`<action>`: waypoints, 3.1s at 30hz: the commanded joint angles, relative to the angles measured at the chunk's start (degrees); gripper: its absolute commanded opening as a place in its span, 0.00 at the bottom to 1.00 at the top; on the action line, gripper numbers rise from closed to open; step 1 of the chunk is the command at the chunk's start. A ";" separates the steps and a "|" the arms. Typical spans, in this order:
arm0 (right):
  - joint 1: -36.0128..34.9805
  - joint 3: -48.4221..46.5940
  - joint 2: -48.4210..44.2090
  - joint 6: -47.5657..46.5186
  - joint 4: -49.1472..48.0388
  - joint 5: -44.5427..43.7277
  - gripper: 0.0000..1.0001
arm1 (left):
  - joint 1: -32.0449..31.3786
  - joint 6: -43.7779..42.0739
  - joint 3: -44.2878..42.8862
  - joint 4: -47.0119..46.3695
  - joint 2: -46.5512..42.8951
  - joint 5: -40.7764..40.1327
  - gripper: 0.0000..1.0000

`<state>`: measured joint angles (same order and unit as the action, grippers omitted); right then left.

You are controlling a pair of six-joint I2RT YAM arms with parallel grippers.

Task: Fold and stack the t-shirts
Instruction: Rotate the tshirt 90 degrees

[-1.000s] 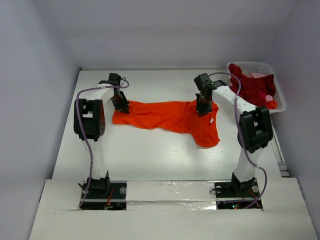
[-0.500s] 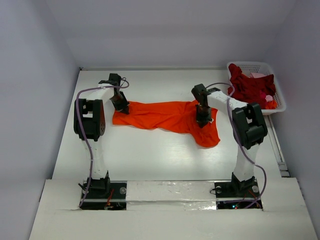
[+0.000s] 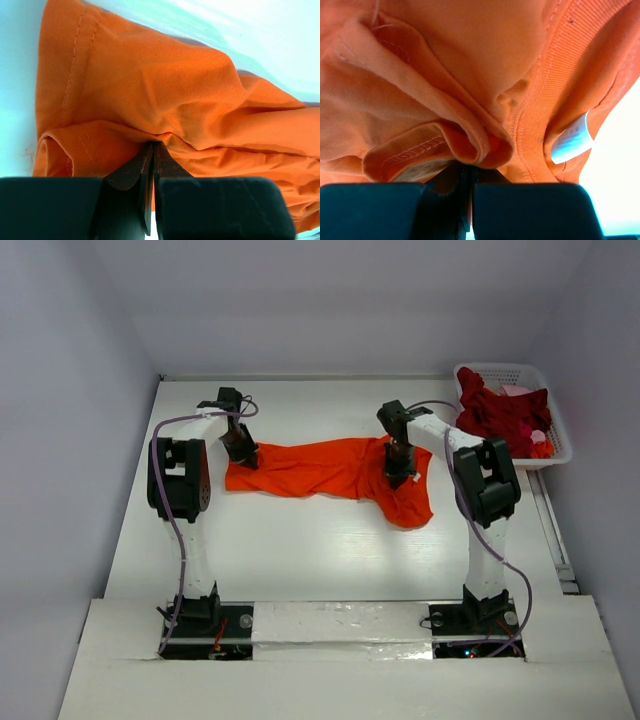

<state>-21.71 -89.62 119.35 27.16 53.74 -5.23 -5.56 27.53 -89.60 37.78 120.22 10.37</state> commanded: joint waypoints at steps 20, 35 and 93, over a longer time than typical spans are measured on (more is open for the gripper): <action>0.01 -13.82 7.03 -1.49 1.20 1.54 0.00 | -1.46 0.77 12.78 5.73 -7.99 -2.02 0.00; 0.01 -23.30 11.25 -0.61 3.92 2.60 0.00 | -9.11 3.49 23.24 1.24 -10.80 2.55 0.00; 0.01 -53.02 27.25 -0.35 11.57 7.61 0.00 | -26.16 4.55 41.44 4.58 -25.65 7.20 0.00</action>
<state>-21.71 -140.09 145.69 26.59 64.99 1.50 -30.20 33.52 -50.74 39.66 95.02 19.03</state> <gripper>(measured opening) 0.010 0.003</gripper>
